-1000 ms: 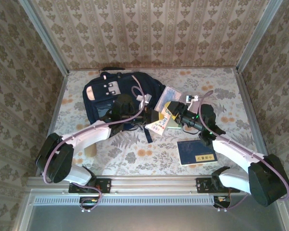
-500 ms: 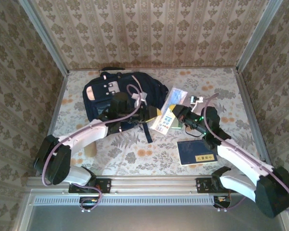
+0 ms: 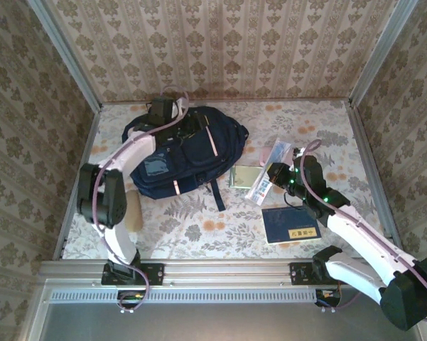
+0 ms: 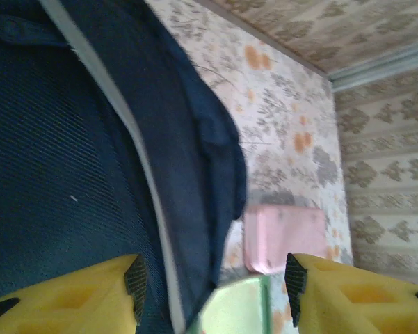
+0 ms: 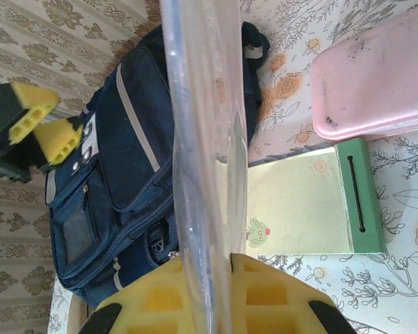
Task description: Pack books, pencil case, and school supplies into a backpack
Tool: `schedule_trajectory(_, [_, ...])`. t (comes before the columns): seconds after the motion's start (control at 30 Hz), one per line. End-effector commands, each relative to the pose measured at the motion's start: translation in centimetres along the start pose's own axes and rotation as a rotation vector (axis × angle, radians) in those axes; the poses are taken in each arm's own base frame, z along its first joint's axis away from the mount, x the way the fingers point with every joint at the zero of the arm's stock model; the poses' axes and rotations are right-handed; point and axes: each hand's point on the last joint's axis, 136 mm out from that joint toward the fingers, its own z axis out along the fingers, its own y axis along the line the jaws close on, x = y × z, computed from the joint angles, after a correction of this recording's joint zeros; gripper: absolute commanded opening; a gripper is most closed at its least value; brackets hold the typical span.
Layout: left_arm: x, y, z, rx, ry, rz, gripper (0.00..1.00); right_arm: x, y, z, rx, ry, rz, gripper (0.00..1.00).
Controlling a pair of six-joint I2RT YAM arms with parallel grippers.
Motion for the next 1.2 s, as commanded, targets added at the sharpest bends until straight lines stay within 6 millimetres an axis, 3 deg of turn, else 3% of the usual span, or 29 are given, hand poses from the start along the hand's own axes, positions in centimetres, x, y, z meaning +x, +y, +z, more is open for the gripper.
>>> schedule_trajectory(0.0, [-1.2, 0.0, 1.2, -0.002, 0.005, 0.003, 0.57, -0.4, 0.2, 0.0, 0.005, -0.014, -0.030, 0.00])
schedule_trajectory(0.23, [-1.6, 0.4, 5.1, 0.050, 0.035, -0.037, 0.53, 0.0, -0.5, 0.6, 0.021, -0.005, -0.038, 0.00])
schedule_trajectory(0.53, [-0.5, 0.1, 8.1, 0.086, 0.089, -0.056, 0.46, 0.6, -1.3, 1.2, 0.025, 0.015, -0.029, 0.00])
schedule_trajectory(0.7, [0.3, 0.0, 9.2, 0.073, 0.125, -0.042, 0.32, 1.1, -1.7, 1.5, 0.026, 0.027, -0.006, 0.00])
schedule_trajectory(0.77, [0.7, 0.7, 9.1, 0.034, 0.141, -0.044, 0.20, 1.0, -1.5, 1.3, 0.022, 0.025, -0.006, 0.00])
schedule_trajectory(0.9, [0.4, 0.2, 7.5, 0.029, 0.152, -0.021, 0.00, 0.1, -1.2, 0.3, 0.034, -0.005, -0.035, 0.00])
schedule_trajectory(1.17, [-1.7, -5.6, -2.8, 0.036, 0.107, 0.211, 0.00, -3.4, -0.3, -1.3, 0.091, -0.098, -0.108, 0.00])
